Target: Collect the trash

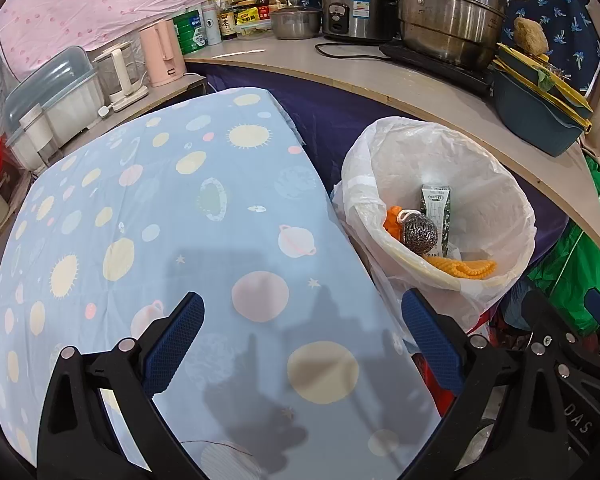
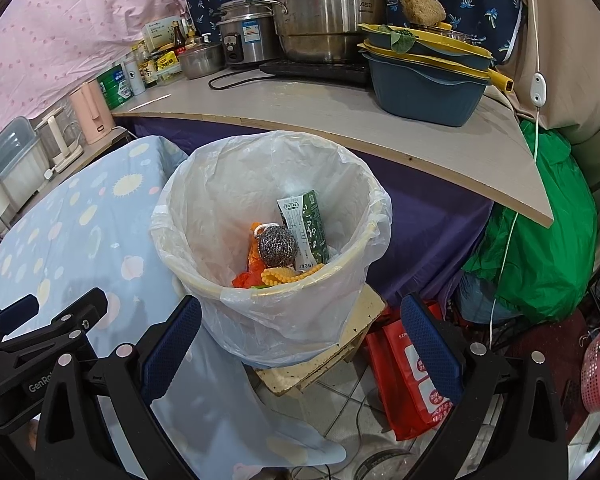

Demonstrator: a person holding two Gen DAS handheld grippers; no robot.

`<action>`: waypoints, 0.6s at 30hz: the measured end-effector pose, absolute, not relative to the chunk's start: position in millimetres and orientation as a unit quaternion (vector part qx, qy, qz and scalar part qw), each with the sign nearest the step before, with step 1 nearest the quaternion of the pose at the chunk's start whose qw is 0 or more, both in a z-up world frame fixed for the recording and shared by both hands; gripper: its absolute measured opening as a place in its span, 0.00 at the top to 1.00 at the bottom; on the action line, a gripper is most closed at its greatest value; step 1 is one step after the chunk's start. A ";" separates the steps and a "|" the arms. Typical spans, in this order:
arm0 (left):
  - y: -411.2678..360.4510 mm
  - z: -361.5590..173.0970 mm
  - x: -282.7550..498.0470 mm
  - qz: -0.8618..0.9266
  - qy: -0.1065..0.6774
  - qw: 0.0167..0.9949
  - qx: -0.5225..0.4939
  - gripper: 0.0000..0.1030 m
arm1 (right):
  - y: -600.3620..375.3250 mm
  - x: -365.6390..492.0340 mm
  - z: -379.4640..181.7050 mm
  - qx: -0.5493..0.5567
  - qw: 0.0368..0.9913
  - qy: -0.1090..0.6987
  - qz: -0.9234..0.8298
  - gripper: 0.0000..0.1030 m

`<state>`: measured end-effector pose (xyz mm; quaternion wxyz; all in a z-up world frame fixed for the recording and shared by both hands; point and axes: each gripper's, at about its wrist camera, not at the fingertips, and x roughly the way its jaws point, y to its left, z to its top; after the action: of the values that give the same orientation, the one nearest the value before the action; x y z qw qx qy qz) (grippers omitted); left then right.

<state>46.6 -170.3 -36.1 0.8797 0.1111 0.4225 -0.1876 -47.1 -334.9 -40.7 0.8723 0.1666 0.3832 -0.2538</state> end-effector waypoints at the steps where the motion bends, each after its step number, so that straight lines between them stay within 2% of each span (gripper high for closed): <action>1: -170.4 -36.1 46.6 -0.188 0.423 0.880 0.111 0.08 | -334.8 -47.2 -40.9 0.166 0.872 0.383 -0.254 0.07; 18: -172.4 -37.0 45.0 -0.191 0.421 0.879 0.116 0.08 | -336.6 -50.9 -43.9 0.168 0.871 0.385 -0.255 0.07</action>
<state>45.0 -172.4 -37.0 0.8790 0.1158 0.4213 -0.1908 -50.9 -336.6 -43.9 0.8709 0.1683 0.3850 -0.2548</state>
